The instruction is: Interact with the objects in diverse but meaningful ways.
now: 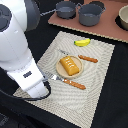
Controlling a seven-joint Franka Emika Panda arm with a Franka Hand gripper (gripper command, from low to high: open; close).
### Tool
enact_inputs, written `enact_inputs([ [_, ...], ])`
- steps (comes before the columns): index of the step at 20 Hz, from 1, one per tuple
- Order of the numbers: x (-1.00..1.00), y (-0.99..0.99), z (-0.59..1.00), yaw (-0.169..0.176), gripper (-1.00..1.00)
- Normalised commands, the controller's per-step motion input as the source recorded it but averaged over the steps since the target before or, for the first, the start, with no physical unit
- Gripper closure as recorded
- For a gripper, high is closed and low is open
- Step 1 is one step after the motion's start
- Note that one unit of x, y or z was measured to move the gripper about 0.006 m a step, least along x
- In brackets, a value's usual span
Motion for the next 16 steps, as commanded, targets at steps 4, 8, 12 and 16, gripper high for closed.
enact_inputs([
  [4,0.3,0.75,0.91,0.064,1.0],
  [8,0.28,0.9,0.78,0.068,1.0],
  [12,0.02,0.9,0.44,0.029,1.0],
  [16,-0.24,0.86,0.36,0.002,1.0],
])
